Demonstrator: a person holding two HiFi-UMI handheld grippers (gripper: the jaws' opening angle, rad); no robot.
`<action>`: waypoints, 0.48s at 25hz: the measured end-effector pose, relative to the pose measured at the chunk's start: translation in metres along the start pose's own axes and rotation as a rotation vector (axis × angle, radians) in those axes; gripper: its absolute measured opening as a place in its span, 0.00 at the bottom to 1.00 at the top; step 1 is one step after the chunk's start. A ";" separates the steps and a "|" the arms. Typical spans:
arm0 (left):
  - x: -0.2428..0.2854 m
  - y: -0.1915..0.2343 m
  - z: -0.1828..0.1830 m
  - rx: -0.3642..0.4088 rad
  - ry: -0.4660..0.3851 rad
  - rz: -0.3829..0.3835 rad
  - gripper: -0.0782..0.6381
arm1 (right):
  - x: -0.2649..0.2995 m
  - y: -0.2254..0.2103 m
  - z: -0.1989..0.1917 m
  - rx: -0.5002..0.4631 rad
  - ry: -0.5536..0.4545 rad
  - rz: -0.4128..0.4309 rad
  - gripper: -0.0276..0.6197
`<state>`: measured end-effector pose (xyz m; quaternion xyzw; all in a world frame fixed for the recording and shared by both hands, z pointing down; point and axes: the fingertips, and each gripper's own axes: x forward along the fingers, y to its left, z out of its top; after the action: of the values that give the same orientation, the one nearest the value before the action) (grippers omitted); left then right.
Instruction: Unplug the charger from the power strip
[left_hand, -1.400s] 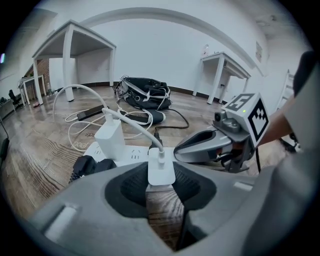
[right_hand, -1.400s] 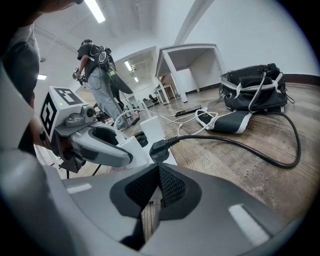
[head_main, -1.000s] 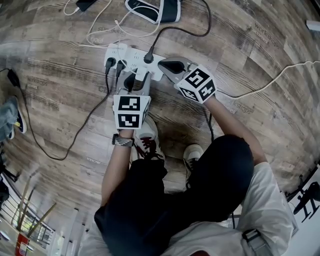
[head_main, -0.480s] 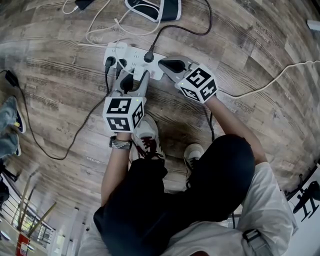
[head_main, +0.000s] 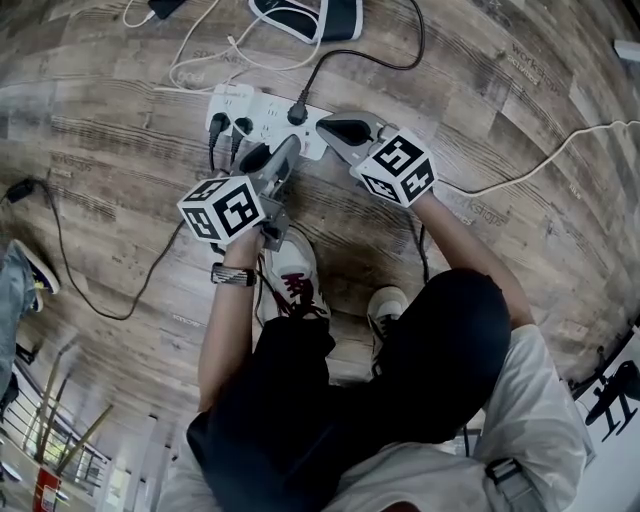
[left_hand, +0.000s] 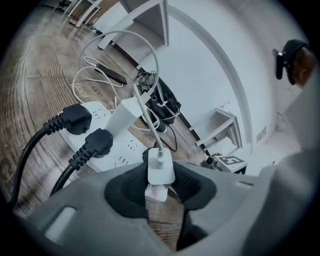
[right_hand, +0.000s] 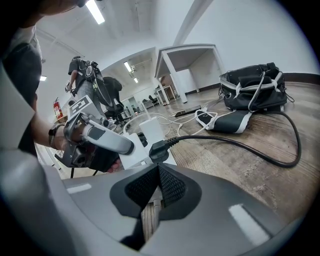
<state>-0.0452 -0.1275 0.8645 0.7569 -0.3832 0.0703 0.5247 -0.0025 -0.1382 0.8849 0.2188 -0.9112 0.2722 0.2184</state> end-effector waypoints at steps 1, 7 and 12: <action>0.000 0.001 0.000 0.012 -0.003 0.005 0.31 | 0.000 0.000 0.000 -0.001 0.000 -0.001 0.05; -0.006 0.009 0.001 0.181 0.020 0.119 0.34 | 0.000 0.000 0.000 -0.001 -0.002 -0.004 0.05; -0.014 0.017 0.007 0.174 0.012 0.158 0.37 | 0.001 0.000 0.001 0.004 -0.006 -0.008 0.05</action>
<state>-0.0681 -0.1287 0.8665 0.7666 -0.4309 0.1490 0.4522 -0.0034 -0.1387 0.8844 0.2235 -0.9105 0.2724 0.2165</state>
